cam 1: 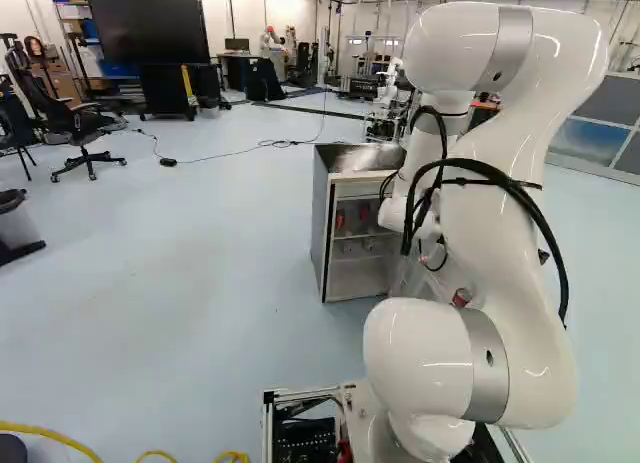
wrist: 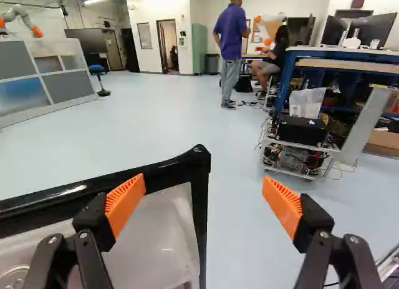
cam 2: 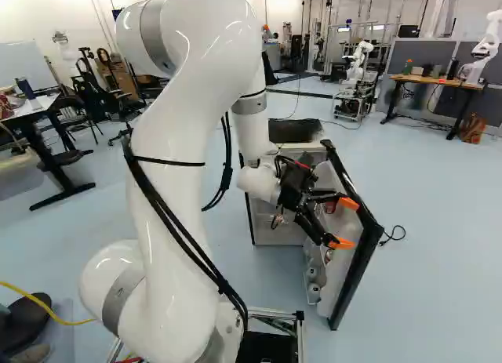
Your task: Grab a drink from the fridge
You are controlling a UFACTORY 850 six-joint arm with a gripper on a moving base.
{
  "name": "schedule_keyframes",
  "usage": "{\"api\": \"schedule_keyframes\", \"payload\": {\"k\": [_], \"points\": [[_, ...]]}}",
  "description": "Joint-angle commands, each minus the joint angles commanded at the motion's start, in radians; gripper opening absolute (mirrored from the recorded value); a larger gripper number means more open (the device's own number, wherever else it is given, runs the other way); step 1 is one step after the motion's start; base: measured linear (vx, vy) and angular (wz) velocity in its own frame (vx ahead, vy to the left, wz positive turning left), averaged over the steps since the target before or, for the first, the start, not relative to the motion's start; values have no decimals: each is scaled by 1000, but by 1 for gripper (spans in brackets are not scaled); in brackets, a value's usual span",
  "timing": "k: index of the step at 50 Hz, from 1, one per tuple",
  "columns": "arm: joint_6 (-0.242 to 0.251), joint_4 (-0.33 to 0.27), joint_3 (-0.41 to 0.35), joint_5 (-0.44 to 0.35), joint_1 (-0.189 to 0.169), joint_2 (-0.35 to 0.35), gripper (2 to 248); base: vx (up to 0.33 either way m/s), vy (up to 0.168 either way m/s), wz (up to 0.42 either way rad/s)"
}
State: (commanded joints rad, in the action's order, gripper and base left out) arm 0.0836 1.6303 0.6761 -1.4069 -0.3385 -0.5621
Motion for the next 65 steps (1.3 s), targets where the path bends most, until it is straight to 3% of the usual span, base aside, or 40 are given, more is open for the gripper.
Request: {"api": "schedule_keyframes", "payload": {"k": [18,33,65], "points": [[0,0,26,0,-22,-12,247,0,0,0],[0,-20,-32,-2,14,14,247,0,0,0],[0,-331,-253,-39,162,123,247,0,0,0]]}}
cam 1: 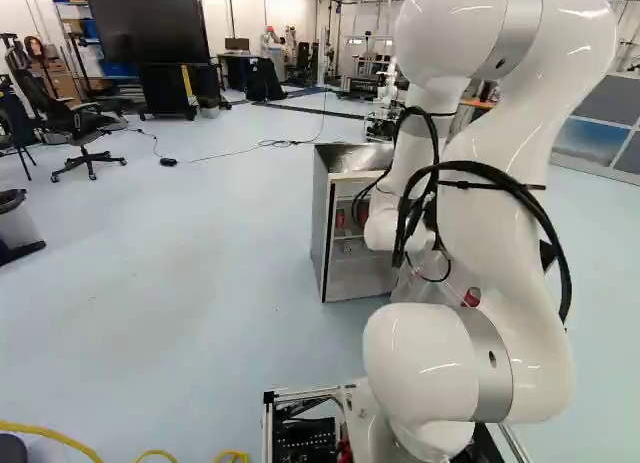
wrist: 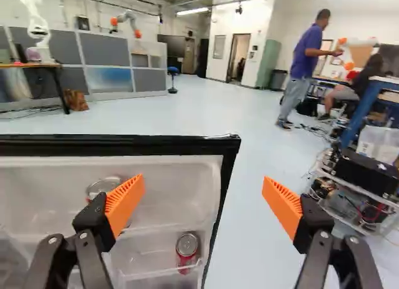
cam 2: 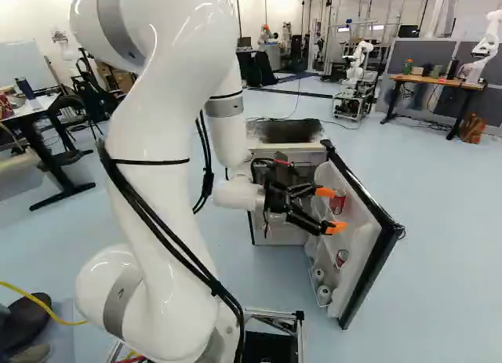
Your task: Grab a drink from the fridge
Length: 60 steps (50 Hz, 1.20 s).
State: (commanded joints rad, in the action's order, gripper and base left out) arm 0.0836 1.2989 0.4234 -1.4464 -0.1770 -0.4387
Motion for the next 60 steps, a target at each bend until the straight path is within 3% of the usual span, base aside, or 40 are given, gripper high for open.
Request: {"api": "schedule_keyframes", "payload": {"k": [21,31,60], "points": [[0,-222,-104,-27,106,61,247,0,0,0],[0,-327,-109,-40,150,41,247,0,0,0],[0,-632,-28,-77,159,-100,247,0,0,0]]}}
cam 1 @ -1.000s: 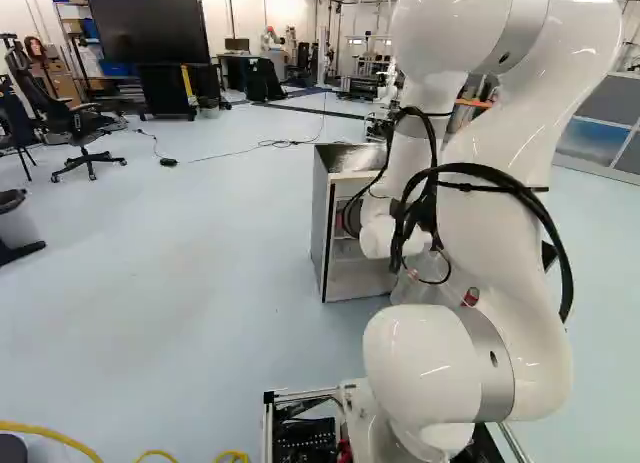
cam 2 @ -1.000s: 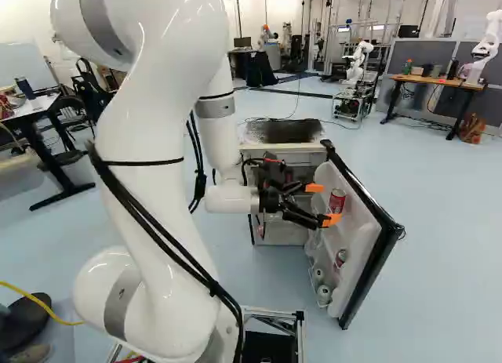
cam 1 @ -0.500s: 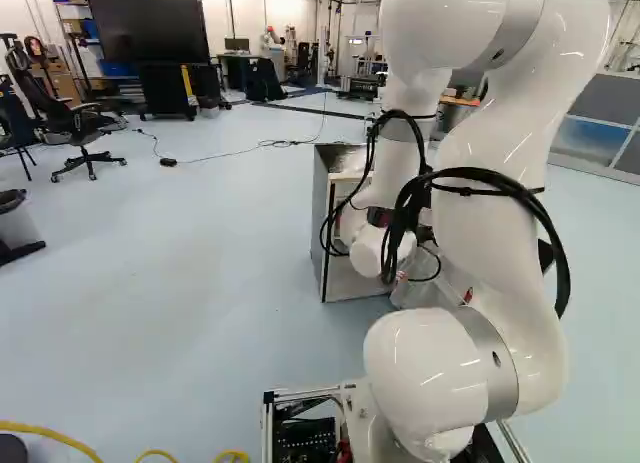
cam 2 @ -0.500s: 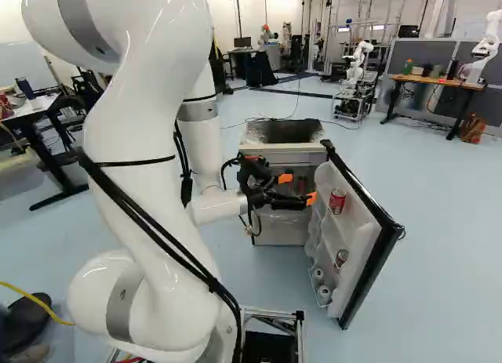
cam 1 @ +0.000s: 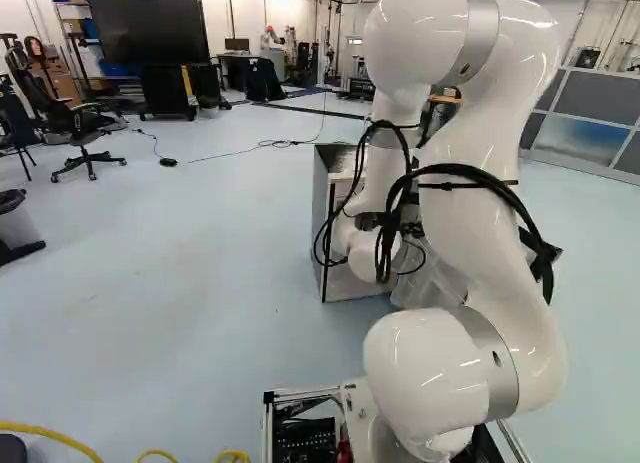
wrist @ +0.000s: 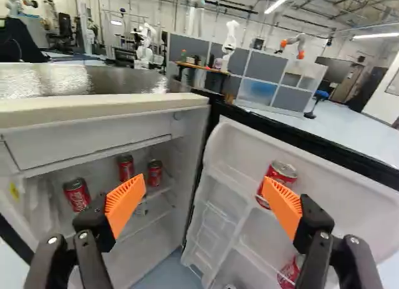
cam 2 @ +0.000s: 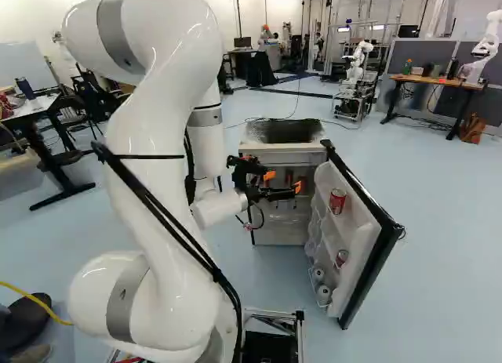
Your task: Grab a drink from the fridge
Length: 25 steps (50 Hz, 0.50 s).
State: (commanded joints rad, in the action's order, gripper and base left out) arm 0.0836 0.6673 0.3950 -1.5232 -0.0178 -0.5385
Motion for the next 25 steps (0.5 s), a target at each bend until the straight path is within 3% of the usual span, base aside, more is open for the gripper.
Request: {"api": "schedule_keyframes", "payload": {"k": [25], "points": [[0,-263,67,-31,-23,-109,247,0,0,0]]}}
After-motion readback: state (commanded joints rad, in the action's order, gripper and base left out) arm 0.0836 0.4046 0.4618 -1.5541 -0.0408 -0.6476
